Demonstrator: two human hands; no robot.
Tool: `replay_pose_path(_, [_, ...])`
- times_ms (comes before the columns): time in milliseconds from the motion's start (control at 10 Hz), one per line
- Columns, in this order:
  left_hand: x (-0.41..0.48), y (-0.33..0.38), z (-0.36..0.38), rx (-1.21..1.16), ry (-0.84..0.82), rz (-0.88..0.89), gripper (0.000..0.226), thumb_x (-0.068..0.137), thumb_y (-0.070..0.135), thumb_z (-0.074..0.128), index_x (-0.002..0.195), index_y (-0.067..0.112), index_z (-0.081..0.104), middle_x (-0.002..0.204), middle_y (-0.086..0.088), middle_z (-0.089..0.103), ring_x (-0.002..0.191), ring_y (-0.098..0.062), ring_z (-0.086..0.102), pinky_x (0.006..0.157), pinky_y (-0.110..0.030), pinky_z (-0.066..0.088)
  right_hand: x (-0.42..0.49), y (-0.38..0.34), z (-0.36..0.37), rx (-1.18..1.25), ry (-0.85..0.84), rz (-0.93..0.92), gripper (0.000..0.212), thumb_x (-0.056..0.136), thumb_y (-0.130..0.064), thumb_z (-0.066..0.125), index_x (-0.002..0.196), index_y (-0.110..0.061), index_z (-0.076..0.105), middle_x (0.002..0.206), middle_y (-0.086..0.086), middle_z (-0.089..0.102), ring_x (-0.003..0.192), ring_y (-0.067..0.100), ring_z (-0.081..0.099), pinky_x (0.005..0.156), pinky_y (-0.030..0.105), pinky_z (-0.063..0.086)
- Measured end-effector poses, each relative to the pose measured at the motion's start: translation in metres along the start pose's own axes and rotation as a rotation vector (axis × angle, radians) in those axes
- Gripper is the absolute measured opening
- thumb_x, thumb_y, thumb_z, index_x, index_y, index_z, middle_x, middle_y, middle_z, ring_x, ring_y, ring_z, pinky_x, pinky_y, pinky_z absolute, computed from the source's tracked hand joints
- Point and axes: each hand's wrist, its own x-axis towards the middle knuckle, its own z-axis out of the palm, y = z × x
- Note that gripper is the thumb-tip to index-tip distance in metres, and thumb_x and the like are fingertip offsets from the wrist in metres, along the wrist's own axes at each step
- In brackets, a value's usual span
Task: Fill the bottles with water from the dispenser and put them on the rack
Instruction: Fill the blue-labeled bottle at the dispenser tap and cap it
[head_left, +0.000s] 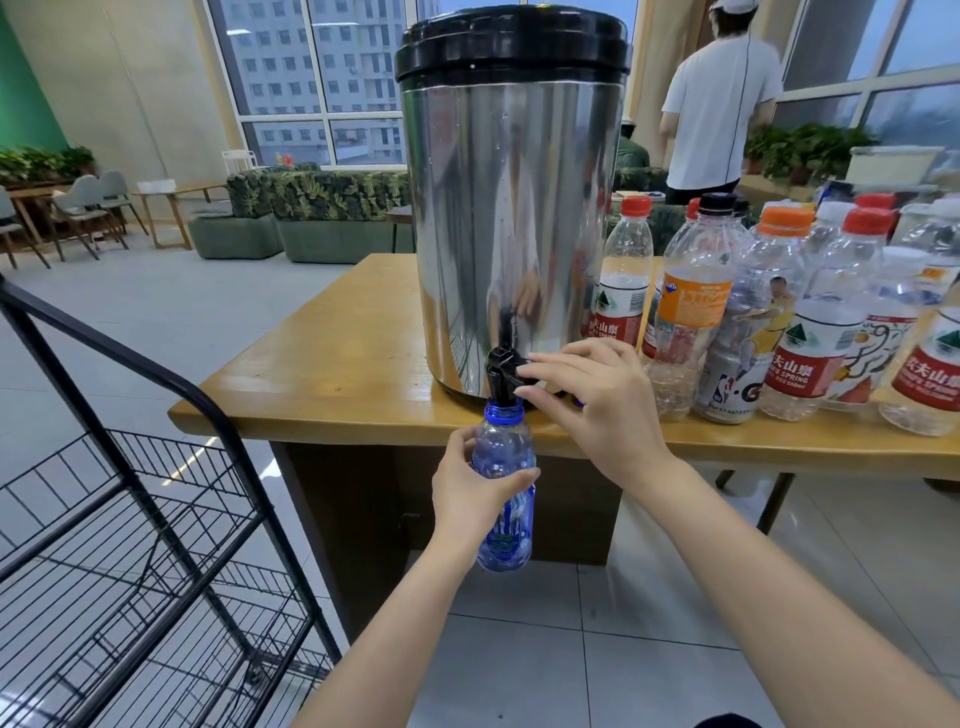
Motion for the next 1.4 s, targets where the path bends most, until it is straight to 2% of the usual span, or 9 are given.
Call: replay_pose_path(1400, [-0.0026, 0.006, 0.0012, -0.009, 0.019, 0.004, 0.081, 0.065, 0.025, 0.09, 0.133, 0.024, 0.046, 0.132, 0.002, 0.057, 0.109, -0.006, 0.051, 0.102, -0.04, 0.048, 0.0017, 0.0003, -0.0014, 0.044, -0.028, 0.015, 0.033, 0.091, -0.044, 0.056, 0.107, -0.021, 0.073, 0.107, -0.005, 0.073, 0.098, 0.012, 0.062, 0.093, 0.035, 0.04])
